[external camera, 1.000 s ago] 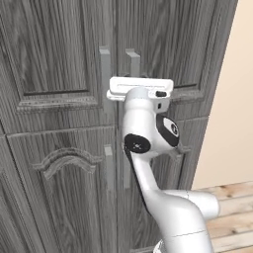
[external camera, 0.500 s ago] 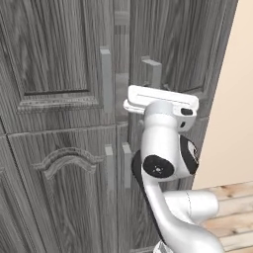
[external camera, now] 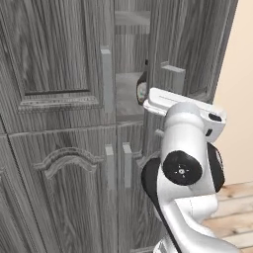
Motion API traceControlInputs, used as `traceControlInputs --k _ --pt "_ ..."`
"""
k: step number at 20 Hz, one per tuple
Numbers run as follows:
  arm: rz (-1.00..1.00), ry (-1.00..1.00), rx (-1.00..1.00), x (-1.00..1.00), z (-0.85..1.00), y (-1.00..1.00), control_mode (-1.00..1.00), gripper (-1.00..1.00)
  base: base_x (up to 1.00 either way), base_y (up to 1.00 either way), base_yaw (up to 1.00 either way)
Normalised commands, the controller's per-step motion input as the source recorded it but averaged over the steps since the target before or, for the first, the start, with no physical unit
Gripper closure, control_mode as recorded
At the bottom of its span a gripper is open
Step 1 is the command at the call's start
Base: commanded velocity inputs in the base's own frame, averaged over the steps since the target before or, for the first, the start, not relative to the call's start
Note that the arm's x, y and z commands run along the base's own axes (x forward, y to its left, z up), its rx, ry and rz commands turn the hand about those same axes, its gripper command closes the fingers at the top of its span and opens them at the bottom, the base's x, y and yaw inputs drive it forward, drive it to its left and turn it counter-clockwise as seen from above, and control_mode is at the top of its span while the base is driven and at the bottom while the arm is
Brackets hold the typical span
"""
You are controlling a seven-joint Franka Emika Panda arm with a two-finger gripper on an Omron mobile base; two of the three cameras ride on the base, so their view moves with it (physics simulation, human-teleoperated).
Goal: Move the shaker and syrup bottle from the cabinet to the dining counter.
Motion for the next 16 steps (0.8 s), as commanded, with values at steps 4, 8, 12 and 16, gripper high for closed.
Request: traceControlInputs --k 4,8,12,16 --pt "0.00 0.00 0.07 -1.00 0.00 -0.77 -1.00 -1.00 0.00 0.00 0.00" --pt "0.00 -0.03 0.06 -1.00 0.19 -0.06 -1.00 -1.00 0.00 0.00 0.00" --pt "0.00 -0.15 0.00 -1.00 0.28 0.37 -1.00 -1.00 0.00 0.00 0.00" --pt "0.00 -0.06 -0.02 -0.68 0.10 0.83 -1.00 -1.00 0.00 0.00 0.00"
